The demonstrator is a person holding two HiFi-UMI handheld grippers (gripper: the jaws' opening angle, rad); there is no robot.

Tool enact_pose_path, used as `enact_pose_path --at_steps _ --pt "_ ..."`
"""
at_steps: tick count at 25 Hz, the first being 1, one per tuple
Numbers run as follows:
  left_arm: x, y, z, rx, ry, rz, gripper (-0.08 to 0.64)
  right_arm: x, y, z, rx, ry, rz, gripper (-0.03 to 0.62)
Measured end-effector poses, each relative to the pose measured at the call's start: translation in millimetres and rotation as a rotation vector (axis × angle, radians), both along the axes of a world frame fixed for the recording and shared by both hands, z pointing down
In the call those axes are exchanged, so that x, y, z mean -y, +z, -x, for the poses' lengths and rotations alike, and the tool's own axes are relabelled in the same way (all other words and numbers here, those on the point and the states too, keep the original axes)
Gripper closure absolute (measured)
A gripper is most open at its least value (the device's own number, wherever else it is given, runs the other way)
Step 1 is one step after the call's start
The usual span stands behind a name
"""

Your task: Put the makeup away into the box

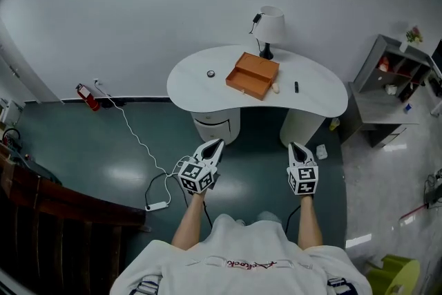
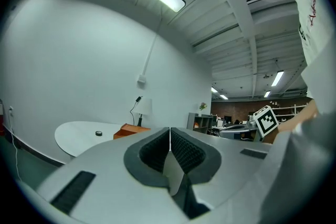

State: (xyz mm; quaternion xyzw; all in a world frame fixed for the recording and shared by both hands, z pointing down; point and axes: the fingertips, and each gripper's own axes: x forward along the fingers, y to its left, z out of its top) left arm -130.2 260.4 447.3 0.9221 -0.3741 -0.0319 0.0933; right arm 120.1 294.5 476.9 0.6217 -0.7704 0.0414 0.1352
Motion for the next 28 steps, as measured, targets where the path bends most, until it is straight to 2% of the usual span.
enact_pose_path --at_steps 14,21,28 --pt "37 26 -22 0.004 0.034 0.028 0.545 26 30 -16 0.016 0.023 0.034 0.572" --pt "80 33 -31 0.010 0.027 0.029 0.545 72 41 -22 0.029 0.015 0.037 0.572" --pt "142 26 -40 0.010 -0.004 0.027 0.545 141 36 -31 0.030 -0.020 0.036 0.572"
